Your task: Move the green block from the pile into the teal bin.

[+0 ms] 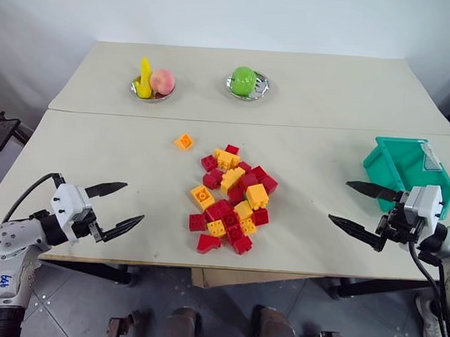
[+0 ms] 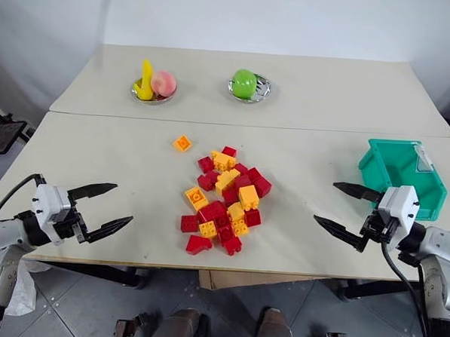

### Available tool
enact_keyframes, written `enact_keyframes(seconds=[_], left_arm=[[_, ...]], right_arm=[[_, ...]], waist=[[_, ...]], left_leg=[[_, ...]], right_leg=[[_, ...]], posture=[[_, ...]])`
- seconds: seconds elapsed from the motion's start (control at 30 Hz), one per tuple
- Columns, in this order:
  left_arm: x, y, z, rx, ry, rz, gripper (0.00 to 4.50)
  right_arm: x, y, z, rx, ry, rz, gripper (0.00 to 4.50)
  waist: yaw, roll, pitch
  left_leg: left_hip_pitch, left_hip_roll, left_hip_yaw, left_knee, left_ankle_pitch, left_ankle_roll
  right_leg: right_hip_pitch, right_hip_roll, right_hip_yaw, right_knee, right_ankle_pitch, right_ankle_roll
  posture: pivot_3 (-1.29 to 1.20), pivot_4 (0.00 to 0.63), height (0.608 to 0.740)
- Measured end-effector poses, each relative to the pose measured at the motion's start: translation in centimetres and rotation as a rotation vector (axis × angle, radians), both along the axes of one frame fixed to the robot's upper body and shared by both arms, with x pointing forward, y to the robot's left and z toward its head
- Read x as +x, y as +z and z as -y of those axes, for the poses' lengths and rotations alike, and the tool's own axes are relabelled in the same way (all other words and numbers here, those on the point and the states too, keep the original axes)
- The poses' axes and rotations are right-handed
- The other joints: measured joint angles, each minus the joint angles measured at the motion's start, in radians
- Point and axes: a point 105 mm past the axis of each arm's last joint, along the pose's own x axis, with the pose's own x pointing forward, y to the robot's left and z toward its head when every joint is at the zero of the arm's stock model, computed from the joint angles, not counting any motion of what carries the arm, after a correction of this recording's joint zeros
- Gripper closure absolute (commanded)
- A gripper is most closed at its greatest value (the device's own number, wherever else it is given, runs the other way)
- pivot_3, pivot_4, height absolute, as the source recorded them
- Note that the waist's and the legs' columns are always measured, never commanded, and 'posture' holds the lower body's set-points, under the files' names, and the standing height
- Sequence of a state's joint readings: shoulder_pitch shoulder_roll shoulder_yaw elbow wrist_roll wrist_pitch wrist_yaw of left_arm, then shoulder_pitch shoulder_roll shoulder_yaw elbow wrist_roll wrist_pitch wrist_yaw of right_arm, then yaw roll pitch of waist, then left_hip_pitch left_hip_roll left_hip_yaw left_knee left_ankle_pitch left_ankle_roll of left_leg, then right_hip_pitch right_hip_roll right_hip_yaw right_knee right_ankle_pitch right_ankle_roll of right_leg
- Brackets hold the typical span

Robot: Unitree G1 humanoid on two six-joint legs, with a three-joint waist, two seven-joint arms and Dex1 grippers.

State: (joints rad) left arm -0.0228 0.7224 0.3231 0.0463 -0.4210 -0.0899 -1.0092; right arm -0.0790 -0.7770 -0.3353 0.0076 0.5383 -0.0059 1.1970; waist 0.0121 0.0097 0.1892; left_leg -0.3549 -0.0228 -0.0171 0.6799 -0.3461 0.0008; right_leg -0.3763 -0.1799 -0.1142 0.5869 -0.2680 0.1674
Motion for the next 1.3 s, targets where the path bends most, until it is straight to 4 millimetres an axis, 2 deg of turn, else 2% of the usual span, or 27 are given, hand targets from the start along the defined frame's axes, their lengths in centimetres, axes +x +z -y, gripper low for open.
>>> enact_keyframes(seconds=[0.1, 0.2, 0.33, 0.47, 0.53, 0.67, 0.73, 0.87, 0.97, 1.03, 1.1, 1.17, 1.23, 1.3], left_arm=[[0.0, 0.0, -0.1, -0.001, 0.001, -0.002, 0.0], [-0.6, -0.8, 0.0, 0.011, -0.042, -0.088, 0.0], [-1.5, -1.3, 1.5, 0.026, -0.148, -0.107, 0.0], [-1.9, -0.1, 2.7, 0.006, -0.2, -0.067, 0.0], [-2.7, -0.2, 3.1, 0.014, -0.223, -0.071, 0.0], [-3.3, 0.1, 3.9, 0.008, -0.255, -0.07, 0.0], [-3.5, 1.1, 4.8, -0.03, -0.275, -0.056, 0.0], [-4.0, 2.0, 6.6, -0.036, -0.346, -0.032, 0.0], [-4.3, 1.9, 7.5, -0.032, -0.392, -0.038, 0.0], [-4.2, 1.9, 7.6, -0.034, -0.394, -0.039, 0.0], [-4.1, 1.9, 7.6, -0.038, -0.386, -0.04, 0.0], [-4.1, 1.8, 7.5, -0.046, -0.373, -0.041, 0.0], [-4.0, 1.8, 7.4, -0.057, -0.354, -0.041, 0.0], [-3.8, 1.8, 7.3, -0.067, -0.336, -0.036, 0.0]], right_arm=[[0.0, 0.0, 0.0, 0.0, -0.001, 0.0, 0.02], [0.3, 0.4, -0.2, 0.01, -0.001, 0.017, 0.02], [0.4, 1.0, -0.9, 0.038, 0.007, 0.042, 0.02], [-0.5, 1.2, -1.9, 0.04, 0.054, 0.028, 0.02], [-1.6, 0.8, -2.5, 0.012, 0.1, -0.009, 0.02], [-2.6, 0.6, -3.0, -0.004, 0.147, -0.051, 0.84], [-2.9, 0.2, -3.1, -0.028, 0.169, -0.084, 1.53], [-2.9, -1.4, -5.3, -0.048, 0.204, -0.179, 2.86], [-3.1, -3.1, -8.9, -0.036, 0.271, -0.248, 3.88], [-2.5, -3.1, -12.1, -0.007, 0.313, -0.241, 4.49], [-1.8, -2.7, -15.0, -0.004, 0.334, -0.213, 4.49], [-1.0, -2.7, -16.7, -0.016, 0.318, -0.207, 4.49], [0.0, -2.9, -17.9, -0.028, 0.29, -0.2, 4.49], [1.5, -3.2, -18.4, -0.045, 0.239, -0.193, 4.49]], waist=[[-0.001, 0.0, 0.0], [-0.002, 0.0, 0.0], [-0.002, 0.001, 0.001], [0.011, 0.001, 0.001], [0.012, 0.001, 0.001], [0.012, 0.001, 0.001], [0.014, 0.001, 0.001], [0.012, 0.001, 0.001], [0.008, 0.002, 0.001], [0.003, 0.002, 0.002], [0.001, 0.002, 0.002], [0.002, 0.002, 0.002], [0.008, 0.002, 0.002], [0.009, 0.002, 0.001]], left_leg=[[0.0, 0.0, 0.001, 0.0, -0.001, 0.001], [0.0, 0.001, 0.001, 0.0, -0.002, 0.001], [0.0, 0.001, 0.002, 0.0, -0.002, 0.001], [0.0, 0.001, 0.001, 0.0, -0.004, 0.001], [0.0, 0.001, 0.002, 0.0, -0.005, 0.002], [0.0, 0.002, 0.003, 0.001, -0.006, 0.002], [0.0, 0.002, 0.003, 0.001, -0.006, 0.002], [0.0, 0.002, 0.003, 0.001, -0.007, 0.002], [0.0, 0.006, 0.003, 0.001, -0.008, -0.001], [0.0, 0.009, 0.003, 0.002, -0.009, -0.002], [0.0, 0.01, 0.003, 0.002, -0.009, -0.003], [-0.001, 0.01, 0.003, 0.002, -0.009, -0.004], [-0.003, 0.01, 0.003, 0.002, -0.009, -0.003], [-0.004, 0.01, 0.005, 0.002, -0.009, -0.003]], right_leg=[[0.0, 0.0, 0.001, -0.001, 0.0, 0.0], [0.0, 0.0, 0.001, -0.001, 0.0, 0.0], [-0.001, 0.001, 0.001, -0.002, 0.0, 0.0], [-0.001, 0.001, 0.001, -0.002, 0.0, 0.0], [-0.001, 0.001, 0.002, -0.003, 0.0, 0.0], [0.0, 0.001, 0.002, -0.004, 0.0, 0.0], [0.0, 0.001, 0.002, -0.004, 0.0, 0.0], [0.0, 0.002, 0.002, -0.004, 0.0, 0.0], [-0.001, 0.006, 0.004, -0.005, -0.001, -0.001], [-0.002, 0.01, 0.005, -0.005, -0.001, -0.002], [-0.004, 0.011, 0.006, -0.003, -0.001, -0.003], [-0.005, 0.012, 0.006, -0.003, -0.002, -0.004], [-0.007, 0.012, 0.006, -0.003, -0.002, -0.004], [-0.008, 0.012, 0.006, -0.003, -0.002, -0.004]], posture=[[0.0, 0.15, 0.74], [0.0, 0.15, 0.74], [0.0, 0.15, 0.74], [0.0, 0.15, 0.74], [0.0, 0.15, 0.74], [0.0, 0.15, 0.74], [0.0, 0.15, 0.74], [0.0, 0.15, 0.74], [0.0, 0.15, 0.74], [0.0, 0.15, 0.74], [0.0, 0.15, 0.74], [0.0, 0.15, 0.74], [0.0, 0.15, 0.74], [0.0, 0.15, 0.74]])
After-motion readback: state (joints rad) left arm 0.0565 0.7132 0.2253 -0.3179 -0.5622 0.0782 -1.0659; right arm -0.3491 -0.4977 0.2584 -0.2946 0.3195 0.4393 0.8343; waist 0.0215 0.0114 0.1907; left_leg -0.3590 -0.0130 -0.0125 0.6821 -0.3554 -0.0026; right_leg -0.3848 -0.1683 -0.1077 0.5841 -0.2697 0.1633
